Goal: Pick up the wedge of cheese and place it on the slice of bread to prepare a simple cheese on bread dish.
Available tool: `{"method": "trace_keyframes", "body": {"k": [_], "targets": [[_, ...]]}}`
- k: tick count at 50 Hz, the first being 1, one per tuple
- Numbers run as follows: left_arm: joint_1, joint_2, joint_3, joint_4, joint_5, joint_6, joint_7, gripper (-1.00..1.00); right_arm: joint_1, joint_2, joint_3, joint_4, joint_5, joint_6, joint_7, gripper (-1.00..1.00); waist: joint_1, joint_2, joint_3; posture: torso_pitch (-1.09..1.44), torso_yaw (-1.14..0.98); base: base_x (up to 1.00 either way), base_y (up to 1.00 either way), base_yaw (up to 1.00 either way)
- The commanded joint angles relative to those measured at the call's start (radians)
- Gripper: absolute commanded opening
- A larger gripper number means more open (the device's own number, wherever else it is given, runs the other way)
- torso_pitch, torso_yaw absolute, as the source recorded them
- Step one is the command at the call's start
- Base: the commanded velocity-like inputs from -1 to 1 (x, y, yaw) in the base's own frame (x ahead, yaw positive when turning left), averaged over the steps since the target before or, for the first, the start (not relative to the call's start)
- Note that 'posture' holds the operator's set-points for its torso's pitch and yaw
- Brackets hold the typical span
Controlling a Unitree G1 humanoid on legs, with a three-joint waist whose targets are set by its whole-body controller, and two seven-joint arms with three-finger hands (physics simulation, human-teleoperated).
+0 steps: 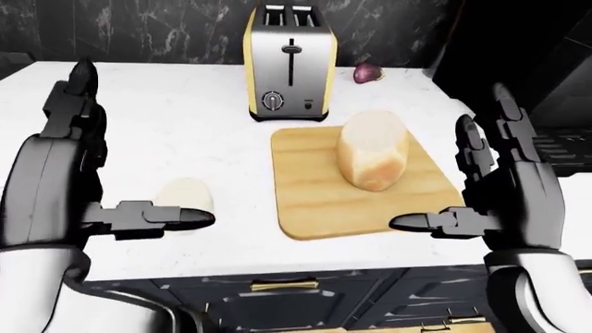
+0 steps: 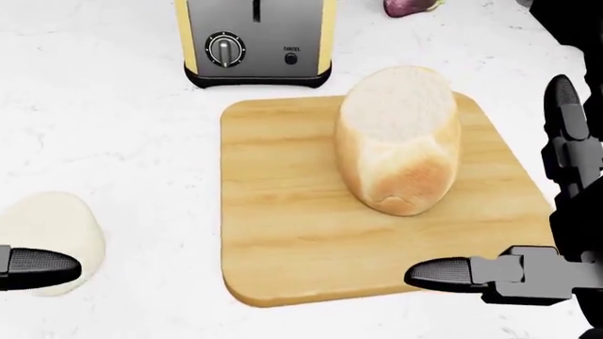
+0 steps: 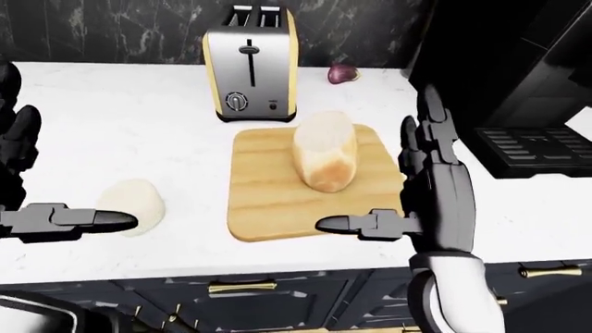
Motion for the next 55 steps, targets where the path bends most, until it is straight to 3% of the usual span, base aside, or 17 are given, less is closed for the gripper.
{"method": "trace_keyframes", "body": {"k": [1,3,5,8,12,24,34,55], "targets": [[-0.033,0.064,-0.065,-0.019,0.114,0.070,-0.103,1.00,-0.015,-0.001,-0.002,-0.026,-0.027,-0.029,0.007,1.00,0.001,0.002,-0.017,0.00,0.00,0.00,0.00,0.00],[-0.020,0.105,-0.140,-0.019,0.180,0.122,-0.151,1.00,-0.018,0.007,-0.011,-0.026,-0.029,-0.025,0.020,1.00,0.001,0.003,-0.016,0.00,0.00,0.00,0.00,0.00],[0.020,0.125,-0.199,-0.019,0.196,0.121,-0.134,1.00,-0.016,0.015,-0.006,-0.026,-0.036,-0.028,0.025,1.00,0.002,0.002,-0.015,0.00,0.00,0.00,0.00,0.00],[0.049,0.118,-0.229,-0.005,0.197,0.107,-0.124,1.00,-0.021,0.030,-0.011,-0.026,-0.052,-0.021,0.046,1.00,0.004,0.001,-0.018,0.00,0.00,0.00,0.00,0.00],[0.032,0.130,-0.219,0.066,0.160,0.113,-0.087,1.00,-0.018,0.052,-0.011,-0.026,-0.081,-0.022,0.074,1.00,0.004,0.000,-0.020,0.00,0.00,0.00,0.00,0.00],[0.046,0.212,-0.205,0.212,-0.079,0.152,0.164,1.00,-0.034,0.110,-0.029,-0.026,-0.147,-0.001,0.149,1.00,0.001,0.007,-0.029,0.00,0.00,0.00,0.00,0.00],[0.080,0.258,-0.207,0.235,-0.140,0.175,0.205,1.00,-0.038,0.138,-0.026,-0.026,-0.186,0.000,0.181,1.00,-0.001,0.016,-0.035,0.00,0.00,0.00,0.00,0.00],[0.181,0.242,-0.204,0.288,-0.225,0.099,0.299,1.00,-0.018,0.178,-0.030,-0.008,-0.228,-0.035,0.228,1.00,-0.003,0.023,-0.044,0.00,0.00,0.00,0.00,0.00]]}}
